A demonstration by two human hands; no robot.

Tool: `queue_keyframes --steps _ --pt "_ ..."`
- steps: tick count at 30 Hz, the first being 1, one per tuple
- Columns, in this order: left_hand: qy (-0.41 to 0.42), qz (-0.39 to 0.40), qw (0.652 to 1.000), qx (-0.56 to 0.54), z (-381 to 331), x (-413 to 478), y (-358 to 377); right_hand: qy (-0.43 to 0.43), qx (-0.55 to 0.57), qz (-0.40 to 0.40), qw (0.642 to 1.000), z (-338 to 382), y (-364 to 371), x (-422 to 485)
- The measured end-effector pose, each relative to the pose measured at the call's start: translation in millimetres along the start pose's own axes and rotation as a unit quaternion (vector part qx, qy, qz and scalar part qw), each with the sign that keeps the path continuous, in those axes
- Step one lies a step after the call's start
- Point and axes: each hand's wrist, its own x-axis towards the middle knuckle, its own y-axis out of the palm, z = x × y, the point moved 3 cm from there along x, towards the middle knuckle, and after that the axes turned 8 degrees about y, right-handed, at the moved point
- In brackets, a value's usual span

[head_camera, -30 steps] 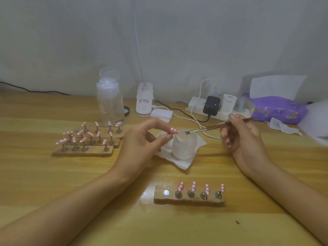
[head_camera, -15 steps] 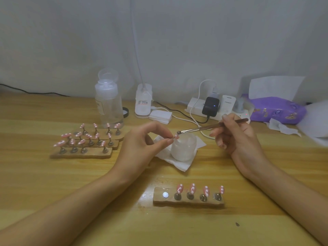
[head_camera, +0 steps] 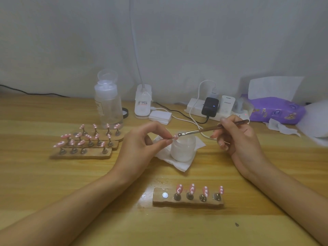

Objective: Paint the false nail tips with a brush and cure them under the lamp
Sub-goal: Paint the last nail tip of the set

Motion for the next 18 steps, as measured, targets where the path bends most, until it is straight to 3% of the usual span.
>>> queue_keyframes --steps 14,18 --pt "0.007 -0.004 1.000 0.010 -1.7 0.0 0.9 0.007 -0.004 0.035 0.999 0.7 5.1 -2.1" --pt "0.003 -0.004 1.000 0.008 -2.0 -0.1 0.6 0.011 0.001 0.005 1.000 0.8 2.2 -0.2"
